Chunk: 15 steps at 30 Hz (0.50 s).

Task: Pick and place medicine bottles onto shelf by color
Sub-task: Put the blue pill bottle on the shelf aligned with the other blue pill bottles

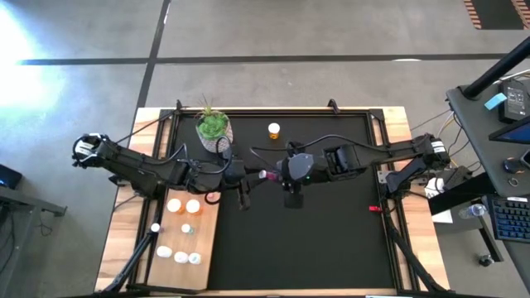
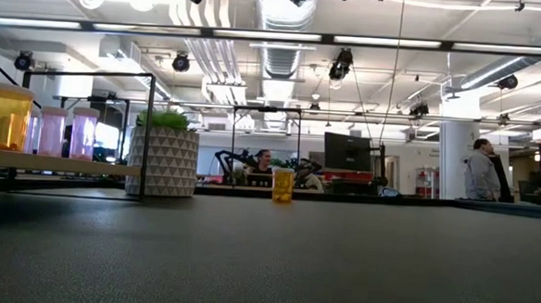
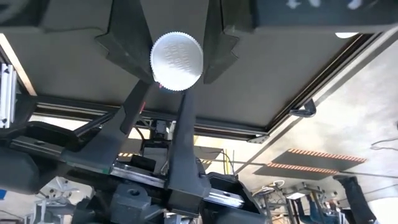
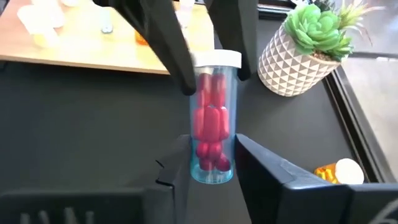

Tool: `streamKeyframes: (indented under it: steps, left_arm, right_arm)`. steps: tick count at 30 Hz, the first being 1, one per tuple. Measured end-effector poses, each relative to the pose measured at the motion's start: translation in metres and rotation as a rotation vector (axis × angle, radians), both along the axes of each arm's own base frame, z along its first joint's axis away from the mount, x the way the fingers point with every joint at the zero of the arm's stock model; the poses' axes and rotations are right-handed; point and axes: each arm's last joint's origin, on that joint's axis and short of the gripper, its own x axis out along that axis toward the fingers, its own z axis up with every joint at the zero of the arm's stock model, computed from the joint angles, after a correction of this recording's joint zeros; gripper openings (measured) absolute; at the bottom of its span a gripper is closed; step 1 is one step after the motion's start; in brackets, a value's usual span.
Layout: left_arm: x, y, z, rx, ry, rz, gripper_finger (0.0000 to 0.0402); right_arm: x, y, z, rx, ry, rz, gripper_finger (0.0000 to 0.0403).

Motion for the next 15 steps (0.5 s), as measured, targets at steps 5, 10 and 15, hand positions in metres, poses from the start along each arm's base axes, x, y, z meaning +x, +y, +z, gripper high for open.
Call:
streamKeyframes:
  steps: [5, 10, 15]
  left_arm:
    - [0.000, 0.000, 0.000, -0.029, -0.005, -0.012, 0.0104]
    - [0.000, -0.001, -0.002, -0.084, -0.004, -0.015, 0.0105]
    - [-0.003, -0.003, -0.011, -0.234, 0.074, -0.048, 0.0105]
  right_arm:
    - [-0.002, -0.001, 0.001, 0.025, 0.005, -0.027, 0.0169]
    - [-0.021, -0.004, 0.020, 0.062, 0.097, -0.090, 0.0219]
    - [-0.047, -0.007, 0.052, 0.078, 0.171, -0.140, 0.0244]
